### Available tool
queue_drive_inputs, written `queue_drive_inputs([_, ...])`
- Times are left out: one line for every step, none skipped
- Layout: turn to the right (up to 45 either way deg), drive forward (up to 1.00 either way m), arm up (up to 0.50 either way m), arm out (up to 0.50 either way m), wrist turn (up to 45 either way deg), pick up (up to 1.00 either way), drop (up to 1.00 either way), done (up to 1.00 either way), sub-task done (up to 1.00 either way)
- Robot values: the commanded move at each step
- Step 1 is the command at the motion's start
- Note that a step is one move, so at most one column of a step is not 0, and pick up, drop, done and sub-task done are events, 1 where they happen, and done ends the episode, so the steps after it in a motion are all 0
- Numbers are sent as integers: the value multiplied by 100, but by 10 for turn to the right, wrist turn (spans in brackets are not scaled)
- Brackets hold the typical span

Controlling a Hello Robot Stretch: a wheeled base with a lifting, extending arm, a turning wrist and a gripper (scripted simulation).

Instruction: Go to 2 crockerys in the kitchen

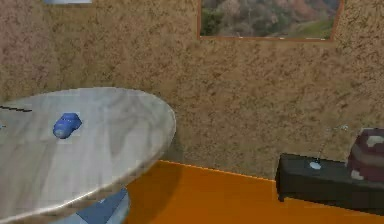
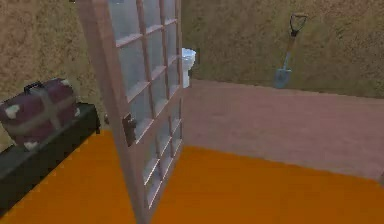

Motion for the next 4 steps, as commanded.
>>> queue_drive_inputs([450, 0, 0, 0, 0, 0, 0, 0, 0])
queue_drive_inputs([450, 0, 0, 0, 0, 0, 0, 0, 0])
queue_drive_inputs([360, 0, 0, 0, 0, 0, 0, 0, 0])
queue_drive_inputs([0, 100, 0, 0, 0, 0, 0, 0, 0])
